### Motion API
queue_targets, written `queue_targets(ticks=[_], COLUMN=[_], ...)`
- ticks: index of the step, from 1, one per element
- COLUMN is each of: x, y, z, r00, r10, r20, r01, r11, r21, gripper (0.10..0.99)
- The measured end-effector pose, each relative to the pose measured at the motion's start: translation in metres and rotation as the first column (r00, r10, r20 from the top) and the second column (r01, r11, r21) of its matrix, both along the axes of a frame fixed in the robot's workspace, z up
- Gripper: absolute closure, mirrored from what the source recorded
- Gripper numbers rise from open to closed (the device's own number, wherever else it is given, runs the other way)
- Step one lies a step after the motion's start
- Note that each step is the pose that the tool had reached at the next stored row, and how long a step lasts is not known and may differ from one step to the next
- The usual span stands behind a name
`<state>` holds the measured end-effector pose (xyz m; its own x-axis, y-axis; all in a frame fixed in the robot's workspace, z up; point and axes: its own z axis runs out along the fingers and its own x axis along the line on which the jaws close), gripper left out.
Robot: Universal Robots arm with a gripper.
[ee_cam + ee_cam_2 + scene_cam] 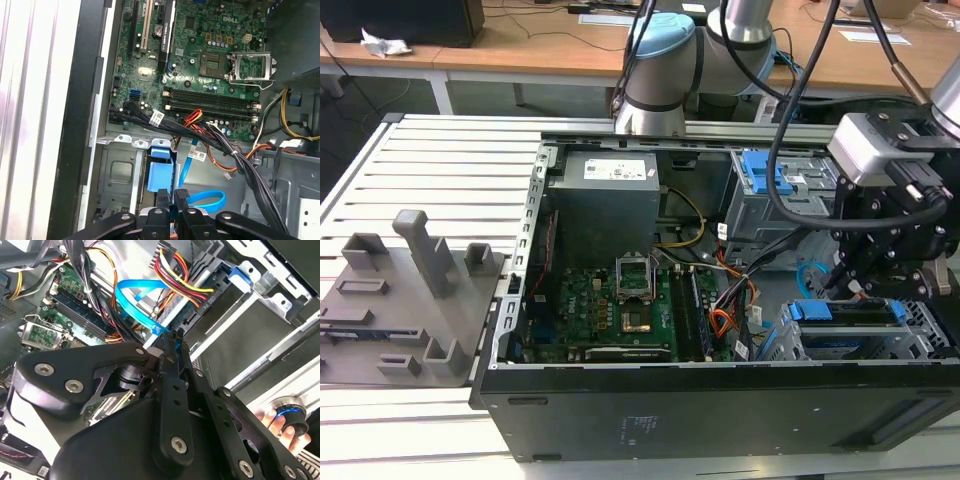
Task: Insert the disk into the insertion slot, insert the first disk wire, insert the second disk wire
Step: 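Insert the second disk wire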
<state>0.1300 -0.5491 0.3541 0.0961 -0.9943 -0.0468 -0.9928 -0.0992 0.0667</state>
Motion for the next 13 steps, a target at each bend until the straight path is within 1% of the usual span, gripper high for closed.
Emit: queue_targets(ticks=[2,5,13], x=[0.0,0.0,0.0012], y=[-0.0034,-0.0059,-0.0065], z=[-0.0002,-0.0003,-0.0016], r00=[1.0,1.0,1.0], r10=[0.0,0.0,0.0], r20=[0.0,-0.0001,0.0], r01=[0.0,0.0,0.0], r11=[1.0,1.0,1.0], r21=[0.0,0.0,0.0], gripper=[0.922,0.922,0.922])
